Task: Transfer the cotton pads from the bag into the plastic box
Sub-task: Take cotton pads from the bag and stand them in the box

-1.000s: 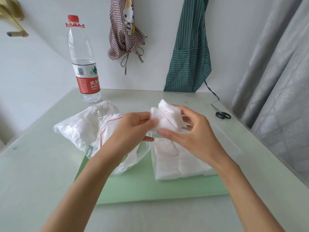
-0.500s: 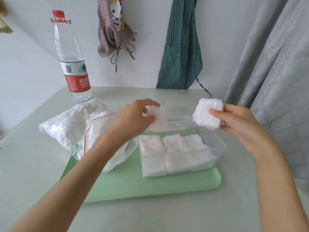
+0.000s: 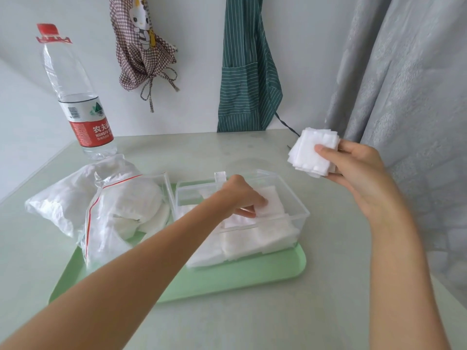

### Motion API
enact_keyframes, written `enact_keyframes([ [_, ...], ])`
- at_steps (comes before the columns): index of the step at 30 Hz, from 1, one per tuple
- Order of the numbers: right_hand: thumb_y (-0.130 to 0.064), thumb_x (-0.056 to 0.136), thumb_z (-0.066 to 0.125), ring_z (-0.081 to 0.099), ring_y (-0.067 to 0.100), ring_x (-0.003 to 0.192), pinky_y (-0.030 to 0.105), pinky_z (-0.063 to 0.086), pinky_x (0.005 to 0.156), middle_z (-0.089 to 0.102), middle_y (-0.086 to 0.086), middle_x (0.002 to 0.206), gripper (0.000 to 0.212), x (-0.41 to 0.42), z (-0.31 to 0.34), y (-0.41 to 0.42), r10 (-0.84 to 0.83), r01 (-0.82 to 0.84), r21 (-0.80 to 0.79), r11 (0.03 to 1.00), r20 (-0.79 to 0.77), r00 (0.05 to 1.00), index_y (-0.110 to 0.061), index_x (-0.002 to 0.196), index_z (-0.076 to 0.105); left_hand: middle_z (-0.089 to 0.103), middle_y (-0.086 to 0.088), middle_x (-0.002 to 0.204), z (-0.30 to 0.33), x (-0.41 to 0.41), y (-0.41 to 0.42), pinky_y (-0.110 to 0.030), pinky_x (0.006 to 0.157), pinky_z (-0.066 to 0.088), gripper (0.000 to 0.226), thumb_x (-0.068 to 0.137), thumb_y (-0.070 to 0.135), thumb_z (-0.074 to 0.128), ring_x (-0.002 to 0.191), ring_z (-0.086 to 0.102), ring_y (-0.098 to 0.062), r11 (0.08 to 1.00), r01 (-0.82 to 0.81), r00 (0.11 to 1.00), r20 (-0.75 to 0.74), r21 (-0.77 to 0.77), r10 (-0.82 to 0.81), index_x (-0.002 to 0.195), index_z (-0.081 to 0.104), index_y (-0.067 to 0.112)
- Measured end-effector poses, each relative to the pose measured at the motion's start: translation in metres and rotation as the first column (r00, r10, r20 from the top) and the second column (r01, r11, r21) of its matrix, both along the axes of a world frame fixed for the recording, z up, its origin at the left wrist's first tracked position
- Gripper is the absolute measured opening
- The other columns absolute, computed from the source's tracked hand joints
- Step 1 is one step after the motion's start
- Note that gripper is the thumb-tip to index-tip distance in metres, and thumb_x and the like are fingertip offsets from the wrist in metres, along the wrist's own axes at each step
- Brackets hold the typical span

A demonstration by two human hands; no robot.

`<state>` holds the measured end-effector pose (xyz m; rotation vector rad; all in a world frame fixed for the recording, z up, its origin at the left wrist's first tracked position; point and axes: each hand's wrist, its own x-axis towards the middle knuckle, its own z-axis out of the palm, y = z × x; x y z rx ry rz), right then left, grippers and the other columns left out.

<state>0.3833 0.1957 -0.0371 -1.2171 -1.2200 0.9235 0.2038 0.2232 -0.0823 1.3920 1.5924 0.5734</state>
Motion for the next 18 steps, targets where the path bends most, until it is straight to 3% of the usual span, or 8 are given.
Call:
enact_keyframes([
  [3, -0.011, 0.09, 0.06, 0.064, -0.005, 0.069, 0.011, 0.054, 0.066, 0.068, -0.01, 0.082, 0.015, 0.0, 0.0, 0.0, 0.0, 0.001, 0.019, 1.0, -0.024, 1.0, -0.025, 0.093, 0.063, 0.068, 0.003, 0.055, -0.005, -0.008, 0.001, -0.034, 0.079, 0.058, 0.022, 0.078, 0.025, 0.072, 0.075, 0.072, -0.02, 0.995, 0.056, 0.976, -0.213, 0.081, -0.037, 0.072, 0.069, 0.005],
  [7, -0.01, 0.09, 0.06, 0.065, -0.005, 0.066, 0.011, 0.054, 0.065, 0.068, -0.011, 0.079, 0.015, 0.002, 0.0, 0.001, -0.014, 0.015, 0.034, 0.999, -0.05, 0.999, -0.024, 0.093, 0.064, 0.07, 0.006, 0.062, 0.013, -0.01, -0.009, -0.027, 0.074, 0.056, 0.044, 0.08, 0.055, 0.064, 0.057, 0.064, -0.006, 0.958, 0.236, 0.819, -0.564, 0.162, -0.106, 0.078, 0.074, 0.012],
  [11, -0.013, 0.09, 0.061, 0.065, -0.005, 0.068, 0.012, 0.054, 0.064, 0.069, -0.01, 0.081, 0.013, 0.003, -0.002, 0.003, 0.019, -0.018, 0.012, 1.0, -0.04, 0.999, -0.024, 0.095, 0.064, 0.074, 0.008, 0.076, 0.046, -0.012, -0.017, -0.025, 0.075, 0.056, 0.011, 0.086, 0.023, 0.066, 0.069, 0.069, -0.005, 0.839, 0.421, 0.82, -0.541, 0.346, -0.189, 0.089, 0.076, 0.019],
  [14, -0.015, 0.09, 0.061, 0.066, 0.003, 0.079, 0.016, 0.055, 0.068, 0.07, -0.007, 0.088, 0.014, -0.002, -0.005, 0.006, 0.071, -0.071, -0.047, 0.996, 0.002, 0.997, -0.023, 0.101, 0.065, 0.072, 0.012, 0.087, 0.04, -0.005, -0.018, -0.025, 0.083, 0.051, 0.025, 0.083, 0.009, 0.06, 0.086, 0.066, -0.008, 0.792, 0.525, 0.731, -0.641, 0.311, -0.233, 0.092, 0.075, 0.027],
  [18, -0.016, 0.09, 0.061, 0.067, 0.008, 0.085, 0.018, 0.054, 0.067, 0.071, -0.003, 0.096, 0.014, -0.007, -0.007, 0.005, 0.128, -0.126, -0.098, 0.987, 0.019, 0.992, -0.021, 0.102, 0.066, 0.071, 0.01, 0.098, 0.018, 0.0, -0.012, -0.025, 0.079, 0.048, 0.024, 0.082, 0.008, 0.066, 0.093, 0.065, -0.01, 0.781, 0.566, 0.671, -0.697, 0.262, -0.253, 0.098, 0.073, 0.025],
])
